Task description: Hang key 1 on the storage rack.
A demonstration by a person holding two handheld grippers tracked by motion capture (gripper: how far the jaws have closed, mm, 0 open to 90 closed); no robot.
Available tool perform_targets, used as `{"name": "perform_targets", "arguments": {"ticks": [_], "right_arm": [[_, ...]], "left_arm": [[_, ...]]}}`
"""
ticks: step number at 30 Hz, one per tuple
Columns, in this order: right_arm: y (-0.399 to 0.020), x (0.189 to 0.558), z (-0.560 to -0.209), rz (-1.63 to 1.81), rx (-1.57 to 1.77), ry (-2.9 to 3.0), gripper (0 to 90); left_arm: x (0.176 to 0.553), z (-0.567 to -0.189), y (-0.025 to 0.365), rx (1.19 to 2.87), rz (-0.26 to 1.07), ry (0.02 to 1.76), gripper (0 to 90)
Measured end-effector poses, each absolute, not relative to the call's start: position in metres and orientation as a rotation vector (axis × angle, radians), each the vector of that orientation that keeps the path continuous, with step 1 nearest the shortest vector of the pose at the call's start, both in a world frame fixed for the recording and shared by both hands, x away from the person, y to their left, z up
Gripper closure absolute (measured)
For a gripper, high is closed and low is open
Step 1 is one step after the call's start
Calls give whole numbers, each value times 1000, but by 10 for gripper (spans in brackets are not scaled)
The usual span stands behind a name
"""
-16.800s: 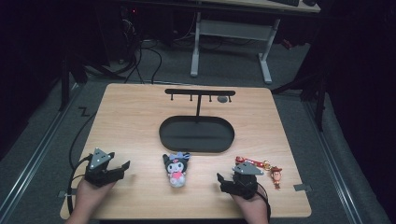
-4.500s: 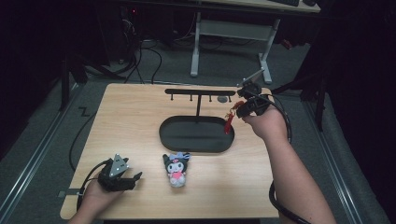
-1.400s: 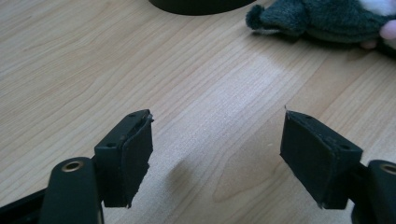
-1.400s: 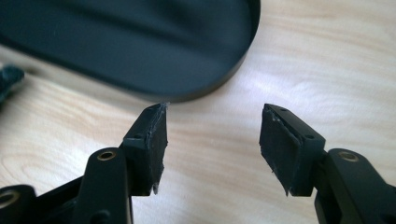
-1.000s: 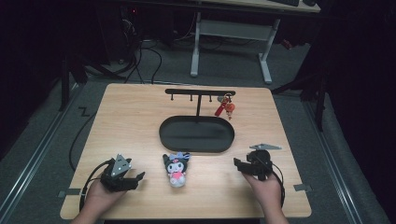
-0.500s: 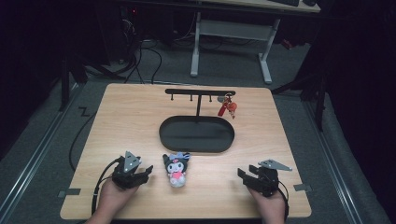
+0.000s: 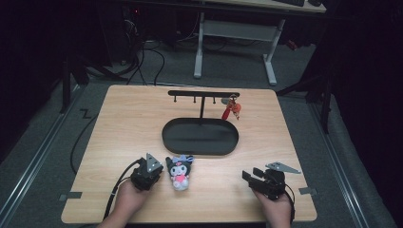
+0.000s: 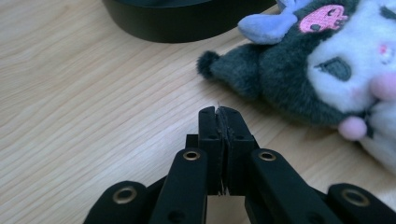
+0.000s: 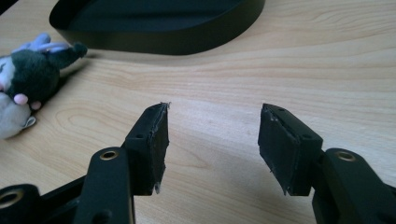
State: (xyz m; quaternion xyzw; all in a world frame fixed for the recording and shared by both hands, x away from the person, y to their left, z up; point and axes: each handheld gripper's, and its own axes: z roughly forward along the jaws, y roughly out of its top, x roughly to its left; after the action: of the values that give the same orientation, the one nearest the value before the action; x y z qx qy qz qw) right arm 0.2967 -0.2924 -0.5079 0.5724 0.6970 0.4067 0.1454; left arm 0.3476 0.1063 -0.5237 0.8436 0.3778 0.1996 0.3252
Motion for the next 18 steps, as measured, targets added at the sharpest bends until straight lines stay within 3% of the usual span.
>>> {"name": "perform_targets", "arguments": {"ticks": [18], "right_arm": [[-291,296,-509,1175,1650,2033,442]], "left_arm": [[320,-523,14,2271,375,747,887]]}}
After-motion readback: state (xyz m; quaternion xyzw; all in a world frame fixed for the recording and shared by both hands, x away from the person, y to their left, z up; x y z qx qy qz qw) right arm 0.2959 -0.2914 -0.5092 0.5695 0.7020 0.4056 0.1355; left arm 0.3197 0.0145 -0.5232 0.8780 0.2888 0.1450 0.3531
